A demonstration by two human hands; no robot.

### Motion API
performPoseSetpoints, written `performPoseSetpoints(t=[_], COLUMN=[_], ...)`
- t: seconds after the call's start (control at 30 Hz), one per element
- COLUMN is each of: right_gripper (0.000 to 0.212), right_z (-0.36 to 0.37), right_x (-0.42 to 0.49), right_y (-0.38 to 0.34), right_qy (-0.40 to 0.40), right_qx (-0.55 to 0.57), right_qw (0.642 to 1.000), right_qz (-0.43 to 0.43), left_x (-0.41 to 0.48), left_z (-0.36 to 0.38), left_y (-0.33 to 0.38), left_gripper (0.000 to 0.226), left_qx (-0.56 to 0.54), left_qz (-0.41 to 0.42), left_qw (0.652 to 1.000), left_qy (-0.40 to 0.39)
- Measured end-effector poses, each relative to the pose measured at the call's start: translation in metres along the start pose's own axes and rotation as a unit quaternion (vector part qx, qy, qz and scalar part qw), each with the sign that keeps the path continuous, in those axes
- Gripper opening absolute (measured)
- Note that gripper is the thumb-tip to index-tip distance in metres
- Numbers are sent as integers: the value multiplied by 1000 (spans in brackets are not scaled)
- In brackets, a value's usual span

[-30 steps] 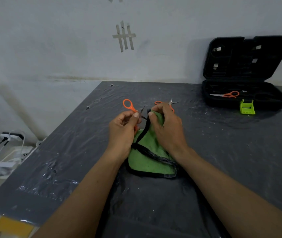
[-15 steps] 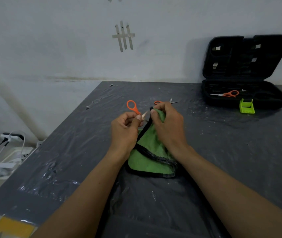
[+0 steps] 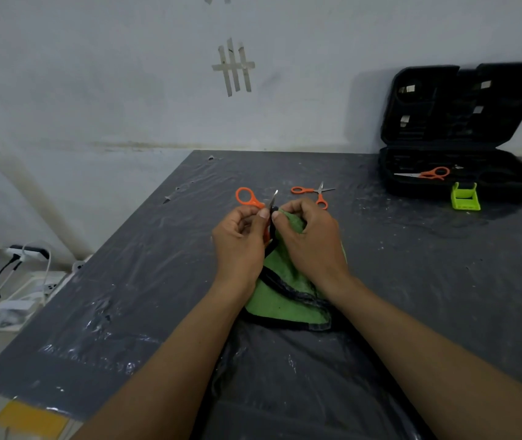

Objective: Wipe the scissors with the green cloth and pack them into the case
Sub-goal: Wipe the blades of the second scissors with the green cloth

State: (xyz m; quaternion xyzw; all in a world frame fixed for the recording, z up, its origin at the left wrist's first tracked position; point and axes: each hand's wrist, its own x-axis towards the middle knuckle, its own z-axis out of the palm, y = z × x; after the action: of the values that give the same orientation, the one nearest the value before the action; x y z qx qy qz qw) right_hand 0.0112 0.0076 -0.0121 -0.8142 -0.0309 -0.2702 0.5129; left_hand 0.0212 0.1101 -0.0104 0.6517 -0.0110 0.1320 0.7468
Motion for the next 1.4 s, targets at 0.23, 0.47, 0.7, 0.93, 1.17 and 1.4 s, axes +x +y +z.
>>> performPoseSetpoints(t=[0.23,0.47,0.7,0.93,1.17,1.4], right_gripper=[12,11,11,11,12,12], right_z=[2,1,2,-1,-1,-2], right_x=[0,0,2,7,6,7], right_y=[-4,-3,3,10,16,16], right_qy=[-1,6,19,26,44,54], right_qx=[-33,-29,-30,-28,34,75], right_qw=[999,998,998,997,995,992], right_qz=[35,50,49,72,79,86], left_x=[1,-1,0,1,8,10], left_z=[1,2,0,-1,-13,-18], left_y=[-3,-3,-5,1,5,11], left_gripper=[10,15,16,4,33,20], left_qx=[14,17,20,-15,-31,67], left_qz=[7,14,24,5,9,108], left_qw=[1000,999,999,999,998,992], left_qy=[17,27,37,46,60,9])
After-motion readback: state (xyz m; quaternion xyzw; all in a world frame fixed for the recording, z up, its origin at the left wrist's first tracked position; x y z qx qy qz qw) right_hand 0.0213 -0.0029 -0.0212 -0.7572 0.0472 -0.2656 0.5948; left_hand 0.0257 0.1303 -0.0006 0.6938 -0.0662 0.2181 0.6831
